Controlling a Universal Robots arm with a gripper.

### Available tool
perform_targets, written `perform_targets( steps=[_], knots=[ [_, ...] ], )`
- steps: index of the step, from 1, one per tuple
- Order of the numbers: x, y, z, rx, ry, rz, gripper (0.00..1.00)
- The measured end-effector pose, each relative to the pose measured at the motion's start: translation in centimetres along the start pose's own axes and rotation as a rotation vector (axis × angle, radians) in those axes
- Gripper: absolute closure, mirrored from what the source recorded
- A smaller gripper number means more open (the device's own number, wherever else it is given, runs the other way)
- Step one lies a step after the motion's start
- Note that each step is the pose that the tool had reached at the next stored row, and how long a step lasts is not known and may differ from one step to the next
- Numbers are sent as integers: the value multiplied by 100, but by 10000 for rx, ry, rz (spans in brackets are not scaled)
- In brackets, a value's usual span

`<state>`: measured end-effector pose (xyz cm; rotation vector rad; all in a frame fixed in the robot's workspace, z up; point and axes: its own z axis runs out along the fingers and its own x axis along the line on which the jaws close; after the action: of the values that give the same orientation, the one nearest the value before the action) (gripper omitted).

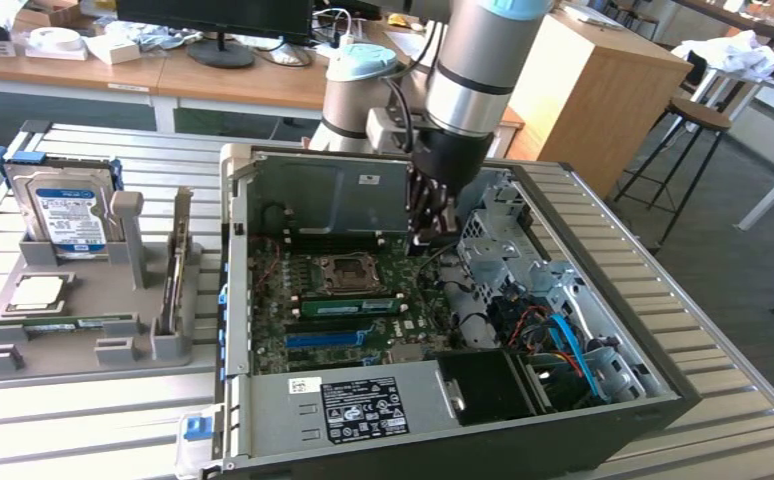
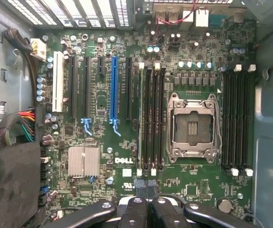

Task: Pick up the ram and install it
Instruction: 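Press down the ram until it locks into place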

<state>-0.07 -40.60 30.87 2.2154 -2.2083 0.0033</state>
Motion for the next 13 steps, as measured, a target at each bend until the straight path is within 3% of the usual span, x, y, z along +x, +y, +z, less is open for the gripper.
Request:
perform_targets(
  steps=[13],
  knots=[
    [-2, -1, 146, -1, 0, 0, 90]
  ],
)
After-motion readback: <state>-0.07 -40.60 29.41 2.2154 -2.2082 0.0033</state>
